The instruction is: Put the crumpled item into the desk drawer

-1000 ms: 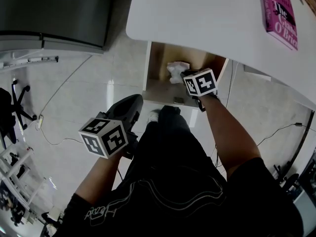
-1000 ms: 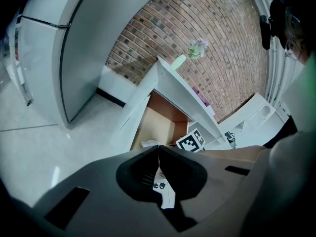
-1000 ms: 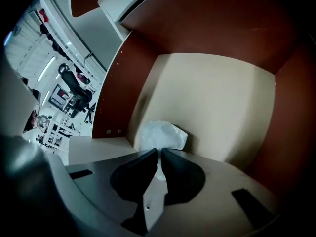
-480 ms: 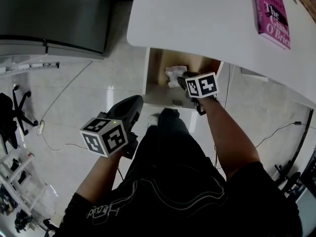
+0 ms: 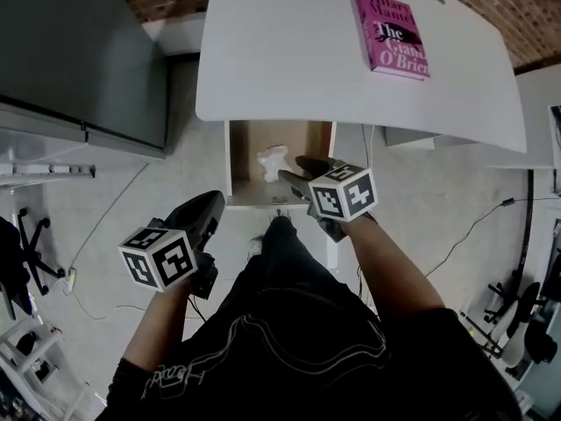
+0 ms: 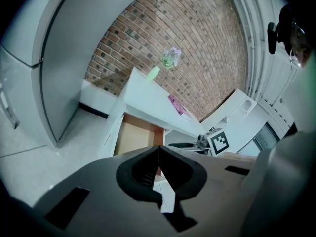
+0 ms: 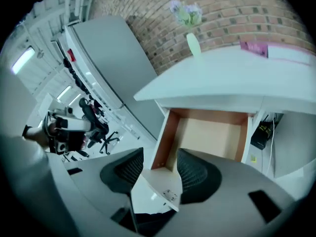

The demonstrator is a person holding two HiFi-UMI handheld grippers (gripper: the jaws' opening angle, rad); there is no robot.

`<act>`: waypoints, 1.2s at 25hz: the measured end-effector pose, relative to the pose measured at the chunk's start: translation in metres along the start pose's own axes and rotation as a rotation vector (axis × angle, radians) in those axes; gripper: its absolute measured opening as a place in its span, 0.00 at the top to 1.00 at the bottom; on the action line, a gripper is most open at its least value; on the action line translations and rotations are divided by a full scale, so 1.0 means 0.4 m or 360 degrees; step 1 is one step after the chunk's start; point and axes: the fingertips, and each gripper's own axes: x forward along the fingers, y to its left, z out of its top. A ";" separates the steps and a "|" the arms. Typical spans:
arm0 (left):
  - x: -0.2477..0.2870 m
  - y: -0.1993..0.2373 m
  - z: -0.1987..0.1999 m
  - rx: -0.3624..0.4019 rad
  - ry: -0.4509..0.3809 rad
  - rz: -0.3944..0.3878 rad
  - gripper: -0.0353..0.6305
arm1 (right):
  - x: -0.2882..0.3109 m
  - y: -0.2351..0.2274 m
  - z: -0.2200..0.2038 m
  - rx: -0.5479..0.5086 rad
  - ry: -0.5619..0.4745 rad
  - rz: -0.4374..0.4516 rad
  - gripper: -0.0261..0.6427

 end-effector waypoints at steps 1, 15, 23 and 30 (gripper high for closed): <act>-0.017 -0.028 0.010 0.0019 -0.0011 -0.0027 0.91 | -0.043 0.031 0.026 -0.0011 -0.0060 0.0021 0.63; -0.325 -0.455 0.159 0.0437 -0.0284 -0.0424 0.91 | -0.620 0.476 0.249 -0.0225 -0.0878 0.0282 0.83; -0.464 -0.609 0.168 0.0631 -0.0418 -0.0646 0.91 | -0.782 0.644 0.248 -0.0494 -0.1103 0.0287 0.88; -0.492 -0.689 0.128 0.0730 -0.0428 -0.0733 0.91 | -0.834 0.679 0.207 -0.0472 -0.1201 0.0331 0.89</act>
